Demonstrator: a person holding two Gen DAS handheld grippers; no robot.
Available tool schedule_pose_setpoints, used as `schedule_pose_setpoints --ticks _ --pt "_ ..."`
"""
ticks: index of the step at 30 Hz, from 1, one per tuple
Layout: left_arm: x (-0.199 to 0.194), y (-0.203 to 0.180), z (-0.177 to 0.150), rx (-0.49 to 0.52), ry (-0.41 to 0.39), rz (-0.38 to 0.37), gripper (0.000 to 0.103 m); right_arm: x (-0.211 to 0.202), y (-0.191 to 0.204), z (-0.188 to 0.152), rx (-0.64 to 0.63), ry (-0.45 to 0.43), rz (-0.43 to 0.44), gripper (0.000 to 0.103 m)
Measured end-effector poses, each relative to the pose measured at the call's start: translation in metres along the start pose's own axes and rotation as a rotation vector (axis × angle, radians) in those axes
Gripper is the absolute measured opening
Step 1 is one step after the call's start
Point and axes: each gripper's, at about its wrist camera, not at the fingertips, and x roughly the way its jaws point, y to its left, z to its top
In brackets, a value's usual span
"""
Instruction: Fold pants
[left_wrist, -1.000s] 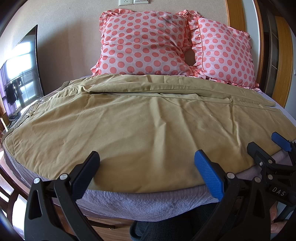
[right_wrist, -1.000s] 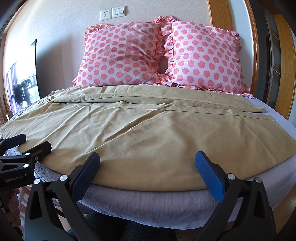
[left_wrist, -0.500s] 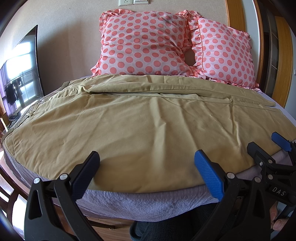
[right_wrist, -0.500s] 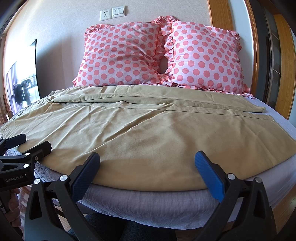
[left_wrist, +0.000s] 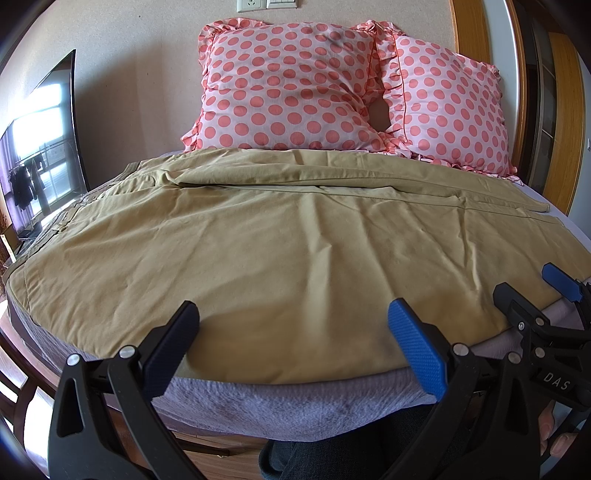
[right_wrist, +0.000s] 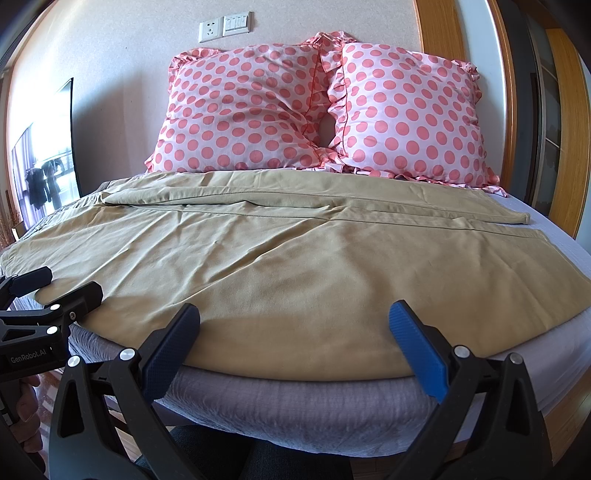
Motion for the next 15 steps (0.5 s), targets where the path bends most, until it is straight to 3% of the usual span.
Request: schedule_pose_setpoints --ticks 15 --pt "-0.0001 0.0001 0.0002 0.001 0.002 -0.002 0.101 -0.0017 -0.0054 0.0085 -0.010 0.005 0.016 0.102"
